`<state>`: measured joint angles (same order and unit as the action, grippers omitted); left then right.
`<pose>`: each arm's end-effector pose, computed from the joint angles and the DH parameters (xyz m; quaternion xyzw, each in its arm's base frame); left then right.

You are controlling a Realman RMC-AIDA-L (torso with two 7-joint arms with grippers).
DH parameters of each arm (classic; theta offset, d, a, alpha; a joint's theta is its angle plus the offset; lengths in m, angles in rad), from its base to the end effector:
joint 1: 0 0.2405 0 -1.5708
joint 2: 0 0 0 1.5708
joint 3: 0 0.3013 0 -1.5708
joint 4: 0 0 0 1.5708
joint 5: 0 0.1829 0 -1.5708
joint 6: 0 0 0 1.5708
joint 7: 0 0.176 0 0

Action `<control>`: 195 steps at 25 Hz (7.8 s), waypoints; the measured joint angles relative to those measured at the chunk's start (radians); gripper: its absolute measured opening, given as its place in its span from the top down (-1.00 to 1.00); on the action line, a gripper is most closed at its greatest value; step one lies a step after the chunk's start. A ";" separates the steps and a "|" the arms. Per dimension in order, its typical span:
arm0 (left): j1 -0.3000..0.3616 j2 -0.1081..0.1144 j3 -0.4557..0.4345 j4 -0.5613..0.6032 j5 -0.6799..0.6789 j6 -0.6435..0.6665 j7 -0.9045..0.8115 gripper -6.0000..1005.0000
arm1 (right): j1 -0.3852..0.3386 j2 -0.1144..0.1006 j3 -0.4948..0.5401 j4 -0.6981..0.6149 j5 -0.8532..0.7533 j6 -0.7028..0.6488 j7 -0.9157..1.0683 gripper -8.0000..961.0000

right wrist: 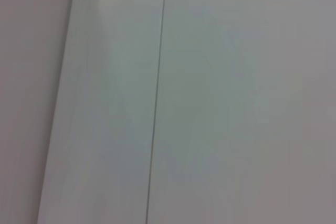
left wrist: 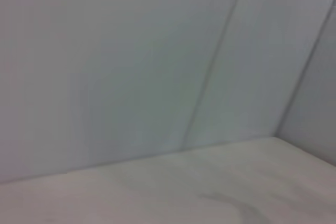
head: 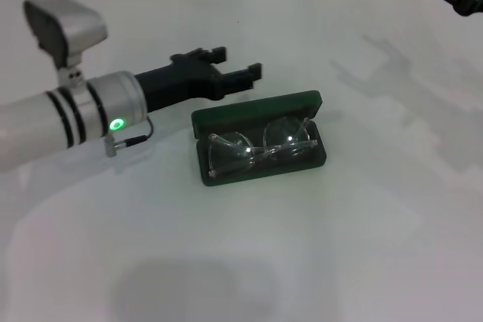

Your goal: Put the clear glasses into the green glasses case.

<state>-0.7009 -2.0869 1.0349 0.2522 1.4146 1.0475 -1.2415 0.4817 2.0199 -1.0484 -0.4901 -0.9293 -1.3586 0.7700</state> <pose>-0.2395 0.4046 -0.1071 -0.8833 -0.3069 -0.2765 0.2218 0.2382 0.3922 0.0262 -0.8028 0.0600 0.4307 0.4080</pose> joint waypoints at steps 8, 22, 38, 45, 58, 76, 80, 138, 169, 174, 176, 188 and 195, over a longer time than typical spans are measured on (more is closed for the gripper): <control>-0.050 -0.009 0.057 -0.006 0.072 -0.064 -0.068 -0.71 | -0.020 0.002 0.001 0.022 0.002 -0.021 -0.027 -0.76; -0.015 -0.014 0.130 0.001 0.067 -0.058 -0.054 -0.71 | -0.021 0.002 0.008 0.037 0.015 -0.021 -0.030 -0.76; -0.005 -0.014 0.123 0.015 0.029 -0.057 -0.033 -0.71 | -0.005 0.000 -0.029 0.039 0.003 -0.004 -0.031 -0.76; 0.002 -0.010 0.125 0.016 -0.097 -0.048 0.046 -0.71 | 0.012 -0.009 -0.122 -0.022 -0.161 0.004 0.021 -0.76; 0.207 -0.006 0.120 0.079 -0.379 0.239 0.290 -0.71 | 0.036 0.001 -0.347 -0.427 -0.709 0.157 0.433 -0.76; 0.213 -0.005 0.120 0.067 -0.383 0.233 0.322 -0.71 | 0.123 0.005 -0.774 -0.441 -0.773 0.628 0.488 -0.76; 0.213 -0.005 0.119 0.067 -0.383 0.233 0.322 -0.71 | 0.093 0.002 -0.664 -0.484 -0.752 0.497 0.480 -0.76; 0.059 -0.014 0.251 0.032 -0.038 0.025 0.078 -0.71 | 0.118 0.004 -0.130 -0.027 -0.020 0.395 0.074 -0.76; 0.399 0.030 0.247 0.217 -0.273 0.634 0.365 -0.71 | 0.108 -0.095 -0.201 -0.079 -0.450 -0.271 0.269 -0.76; 0.418 0.032 0.249 0.213 -0.264 0.643 0.374 -0.71 | 0.108 -0.070 -0.202 -0.083 -0.500 -0.279 0.254 -0.76; 0.414 0.039 0.248 0.211 -0.259 0.643 0.379 -0.71 | 0.108 -0.065 -0.200 -0.086 -0.503 -0.278 0.248 -0.76; 0.384 0.067 0.248 0.221 -0.251 0.692 0.416 -0.71 | 0.112 -0.035 -0.183 -0.109 -0.503 -0.256 0.206 -0.76; 0.374 0.079 0.246 0.214 -0.236 0.692 0.417 -0.71 | 0.093 -0.015 -0.159 -0.118 -0.504 -0.241 0.148 -0.76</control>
<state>-0.3270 -2.0079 1.2808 0.4660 1.1783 1.7397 -0.8247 0.5748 2.0046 -1.2073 -0.6081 -1.4333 -1.6001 0.9180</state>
